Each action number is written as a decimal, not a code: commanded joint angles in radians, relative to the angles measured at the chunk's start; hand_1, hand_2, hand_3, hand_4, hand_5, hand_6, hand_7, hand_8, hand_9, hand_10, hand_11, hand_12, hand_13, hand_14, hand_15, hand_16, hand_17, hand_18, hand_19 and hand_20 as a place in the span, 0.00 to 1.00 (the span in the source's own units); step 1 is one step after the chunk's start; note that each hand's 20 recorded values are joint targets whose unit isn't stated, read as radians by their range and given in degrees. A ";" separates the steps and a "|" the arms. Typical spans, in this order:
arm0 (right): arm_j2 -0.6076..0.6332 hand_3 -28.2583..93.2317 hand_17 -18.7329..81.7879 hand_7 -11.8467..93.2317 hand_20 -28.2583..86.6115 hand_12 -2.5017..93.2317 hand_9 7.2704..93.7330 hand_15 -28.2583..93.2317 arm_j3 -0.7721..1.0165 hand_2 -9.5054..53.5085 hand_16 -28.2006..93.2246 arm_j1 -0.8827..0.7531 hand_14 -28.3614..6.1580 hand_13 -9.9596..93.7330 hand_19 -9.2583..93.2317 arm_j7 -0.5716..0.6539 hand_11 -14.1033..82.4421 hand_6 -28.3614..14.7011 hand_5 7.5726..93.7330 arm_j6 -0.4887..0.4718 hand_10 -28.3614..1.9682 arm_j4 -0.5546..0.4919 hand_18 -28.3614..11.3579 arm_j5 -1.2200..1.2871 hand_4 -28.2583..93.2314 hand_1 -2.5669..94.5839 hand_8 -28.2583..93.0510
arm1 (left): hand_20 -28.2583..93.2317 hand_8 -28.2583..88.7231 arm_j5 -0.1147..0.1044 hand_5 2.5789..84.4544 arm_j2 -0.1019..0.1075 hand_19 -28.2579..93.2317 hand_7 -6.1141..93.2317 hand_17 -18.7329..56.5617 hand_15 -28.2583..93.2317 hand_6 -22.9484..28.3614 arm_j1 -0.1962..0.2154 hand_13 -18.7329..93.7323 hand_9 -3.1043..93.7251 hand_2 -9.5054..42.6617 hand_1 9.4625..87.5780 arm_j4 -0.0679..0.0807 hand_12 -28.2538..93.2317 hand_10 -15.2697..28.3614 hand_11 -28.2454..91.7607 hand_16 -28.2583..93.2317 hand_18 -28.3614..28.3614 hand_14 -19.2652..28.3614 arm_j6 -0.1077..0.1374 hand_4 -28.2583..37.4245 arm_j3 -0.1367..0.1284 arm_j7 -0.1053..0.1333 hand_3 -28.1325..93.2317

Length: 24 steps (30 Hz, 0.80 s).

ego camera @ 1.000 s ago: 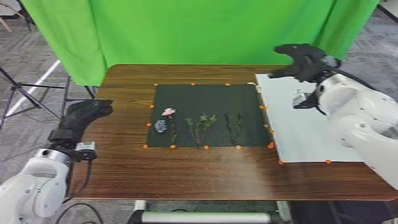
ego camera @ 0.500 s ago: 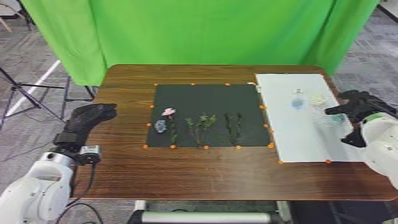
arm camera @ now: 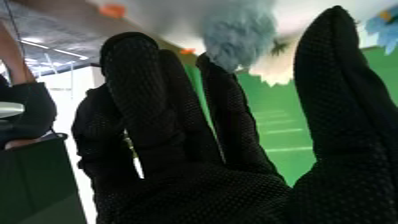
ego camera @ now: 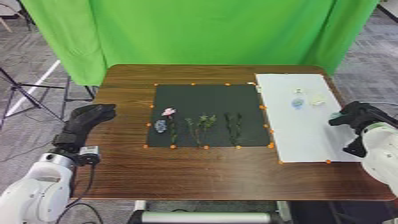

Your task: Arrange flowers

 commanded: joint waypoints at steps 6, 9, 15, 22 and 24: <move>-0.013 0.78 0.50 0.27 0.82 0.23 0.68 0.74 -0.171 0.00 0.51 0.062 0.50 0.78 0.82 0.012 0.26 0.67 0.62 0.231 0.50 0.048 0.10 -0.053 0.04 0.50 0.15 | 0.35 0.17 0.001 0.57 -0.011 0.35 0.25 0.30 0.42 0.54 -0.004 0.50 0.52 0.16 0.28 -0.003 0.34 0.68 0.44 0.22 0.74 0.79 -0.010 0.17 0.007 -0.004 0.74; -0.006 0.75 0.51 0.28 0.81 0.22 0.73 0.74 -0.186 0.00 0.51 0.073 0.52 0.79 0.83 0.012 0.28 0.67 0.67 0.265 0.53 0.050 0.11 -0.061 0.04 0.55 0.21 | 0.35 0.17 -0.004 0.57 -0.008 0.35 0.25 0.30 0.42 0.54 0.001 0.50 0.52 0.16 0.28 -0.006 0.34 0.68 0.44 0.22 0.74 0.79 -0.005 0.17 0.001 -0.006 0.74; 0.034 0.65 0.52 0.28 0.82 0.29 0.81 0.74 -0.180 0.06 0.51 0.098 0.53 0.81 0.84 0.027 0.24 0.68 0.75 0.348 0.57 0.004 0.12 -0.128 0.08 0.65 0.25 | 0.35 0.17 -0.009 0.57 0.004 0.35 0.25 0.30 0.42 0.54 -0.004 0.50 0.52 0.16 0.28 -0.004 0.34 0.68 0.44 0.22 0.74 0.79 0.000 0.17 -0.012 -0.004 0.74; 0.044 0.65 0.53 0.29 0.82 0.31 0.86 0.74 -0.260 0.06 0.52 0.279 0.54 0.82 0.85 0.009 0.23 0.69 0.80 0.400 0.58 -0.108 0.12 -0.139 0.09 0.66 0.25 | 0.35 0.17 -0.034 0.57 0.013 0.35 0.25 0.30 0.42 0.54 0.002 0.50 0.52 0.16 0.28 -0.004 0.34 0.68 0.44 0.22 0.74 0.79 0.006 0.17 -0.020 -0.007 0.74; 0.026 0.65 0.53 0.29 0.82 0.31 0.86 0.74 -0.377 0.06 0.52 0.414 0.54 0.82 0.85 -0.020 0.22 0.70 0.80 0.378 0.57 -0.121 0.12 -0.125 0.09 0.66 0.25 | 0.35 0.17 -0.042 0.57 0.011 0.35 0.25 0.30 0.42 0.54 0.006 0.50 0.52 0.16 0.28 -0.003 0.34 0.68 0.44 0.22 0.74 0.79 0.009 0.17 -0.022 -0.010 0.74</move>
